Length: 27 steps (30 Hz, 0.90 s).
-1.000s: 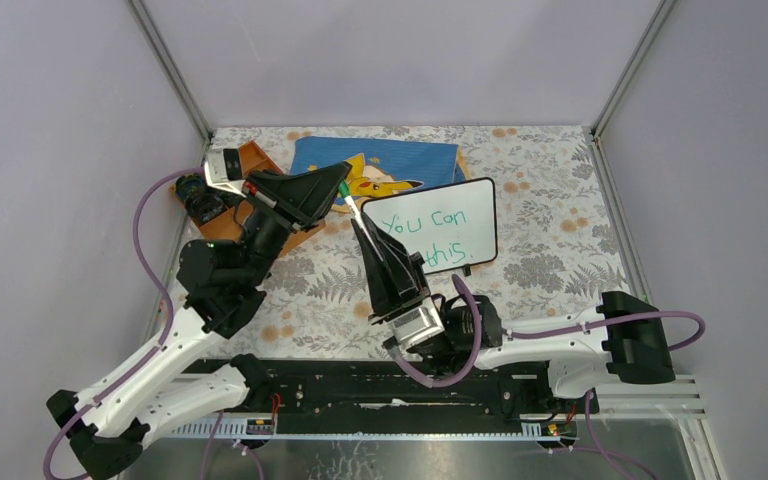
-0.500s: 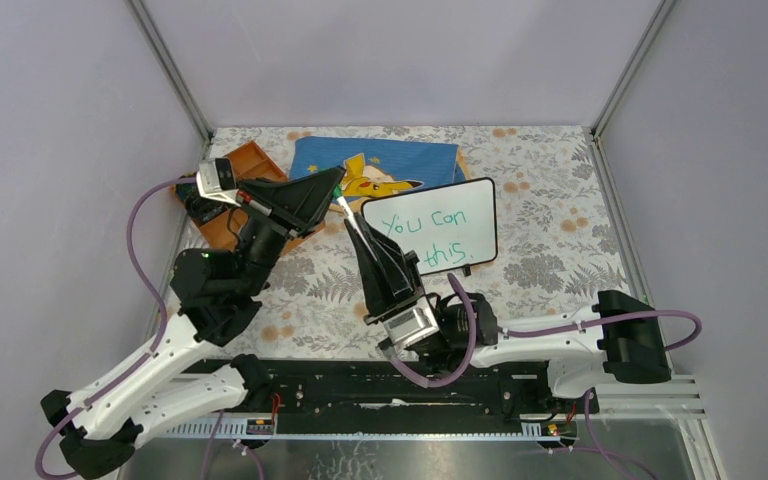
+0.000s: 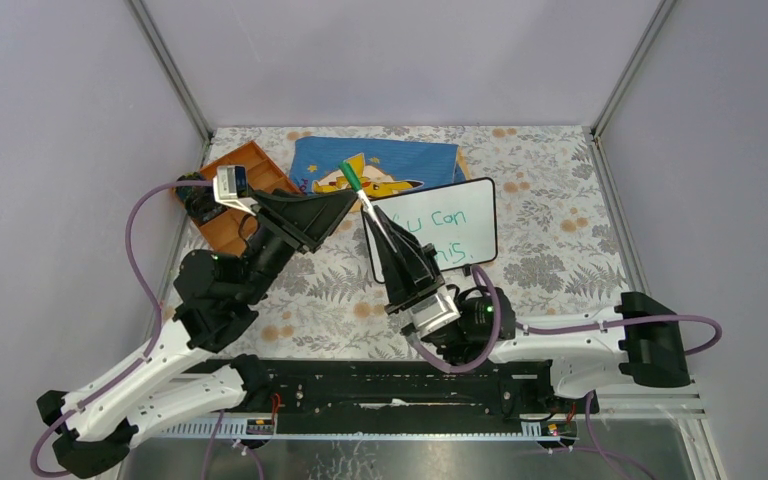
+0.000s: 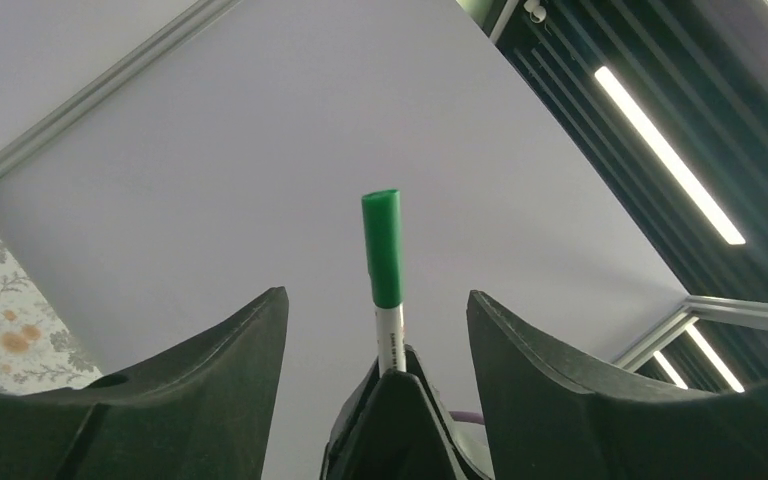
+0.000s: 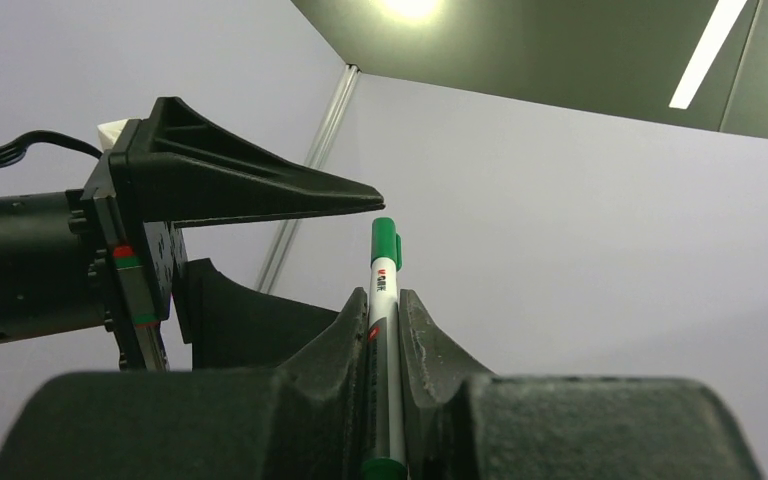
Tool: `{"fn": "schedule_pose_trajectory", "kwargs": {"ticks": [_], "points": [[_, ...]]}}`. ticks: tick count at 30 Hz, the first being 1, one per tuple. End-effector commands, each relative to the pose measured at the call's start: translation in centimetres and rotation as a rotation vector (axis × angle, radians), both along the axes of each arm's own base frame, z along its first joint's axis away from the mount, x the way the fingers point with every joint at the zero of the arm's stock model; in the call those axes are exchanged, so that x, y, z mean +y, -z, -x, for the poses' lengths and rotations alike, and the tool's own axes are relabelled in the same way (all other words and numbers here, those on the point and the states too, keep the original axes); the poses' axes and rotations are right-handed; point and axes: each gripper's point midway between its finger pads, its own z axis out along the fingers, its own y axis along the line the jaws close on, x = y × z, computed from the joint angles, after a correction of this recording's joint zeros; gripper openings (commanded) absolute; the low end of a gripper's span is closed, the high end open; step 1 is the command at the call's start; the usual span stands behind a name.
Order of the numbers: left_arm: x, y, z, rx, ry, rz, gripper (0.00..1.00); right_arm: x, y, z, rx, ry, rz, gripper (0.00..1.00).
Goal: Write a sentence on the whiteboard
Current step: Close the whiteboard marker at the center of the board, then place the whiteboard marker at the center of the board.
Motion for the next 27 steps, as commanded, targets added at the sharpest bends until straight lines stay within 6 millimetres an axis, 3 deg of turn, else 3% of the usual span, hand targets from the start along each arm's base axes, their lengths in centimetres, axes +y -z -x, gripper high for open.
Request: {"fn": "schedule_pose_trajectory", "kwargs": {"ticks": [1,7,20,27], "points": [[0.1,-0.2,0.2,-0.020,-0.008,-0.016,0.73,-2.4,-1.4,0.2,0.029,-0.039,-0.088,0.00],[-0.1,-0.3,-0.1,-0.020,-0.015,-0.013,0.71,-2.4,-0.9,0.8,0.049,-0.110,-0.065,0.00],[-1.3,-0.1,0.1,-0.028,0.037,-0.013,0.48,-2.2,-0.5,0.7,0.071,-0.125,-0.059,0.00],[-1.4,0.0,0.3,-0.033,0.046,-0.012,0.41,-2.1,-0.3,0.4,0.076,-0.106,-0.057,0.00]]}}
